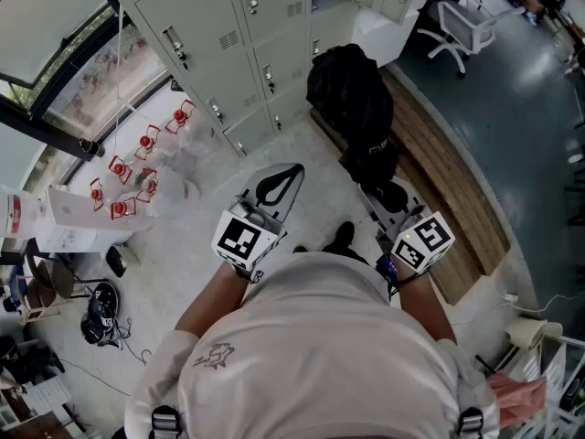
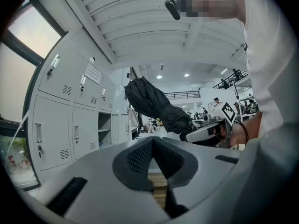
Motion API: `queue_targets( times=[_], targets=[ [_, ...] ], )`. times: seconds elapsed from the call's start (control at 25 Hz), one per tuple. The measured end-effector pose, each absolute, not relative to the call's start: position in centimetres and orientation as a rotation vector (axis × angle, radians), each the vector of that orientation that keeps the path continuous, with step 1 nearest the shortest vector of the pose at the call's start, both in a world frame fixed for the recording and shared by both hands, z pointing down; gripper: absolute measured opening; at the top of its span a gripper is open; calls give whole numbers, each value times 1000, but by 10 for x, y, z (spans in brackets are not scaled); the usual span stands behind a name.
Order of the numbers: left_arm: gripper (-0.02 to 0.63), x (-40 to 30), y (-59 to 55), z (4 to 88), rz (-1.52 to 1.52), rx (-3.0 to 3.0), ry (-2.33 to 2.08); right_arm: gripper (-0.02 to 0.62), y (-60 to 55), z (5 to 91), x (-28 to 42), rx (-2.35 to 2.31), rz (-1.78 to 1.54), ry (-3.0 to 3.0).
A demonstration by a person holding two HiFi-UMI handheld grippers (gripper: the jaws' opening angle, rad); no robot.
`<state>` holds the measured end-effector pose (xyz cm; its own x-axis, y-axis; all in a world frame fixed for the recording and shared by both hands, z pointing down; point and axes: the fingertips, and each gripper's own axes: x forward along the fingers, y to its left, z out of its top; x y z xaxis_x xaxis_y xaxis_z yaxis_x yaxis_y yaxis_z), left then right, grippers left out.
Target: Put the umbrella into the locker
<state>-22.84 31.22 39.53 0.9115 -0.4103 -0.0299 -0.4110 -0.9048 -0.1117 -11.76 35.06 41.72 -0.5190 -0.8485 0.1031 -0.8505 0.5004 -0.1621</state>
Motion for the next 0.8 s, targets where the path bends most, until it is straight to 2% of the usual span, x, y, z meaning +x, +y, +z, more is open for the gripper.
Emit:
queue_targets(
  times=[0.8],
  targets=[
    [11,-229,295,414,-24,-3047,652,138,337,432,-108,1544,369,-2722]
  ],
)
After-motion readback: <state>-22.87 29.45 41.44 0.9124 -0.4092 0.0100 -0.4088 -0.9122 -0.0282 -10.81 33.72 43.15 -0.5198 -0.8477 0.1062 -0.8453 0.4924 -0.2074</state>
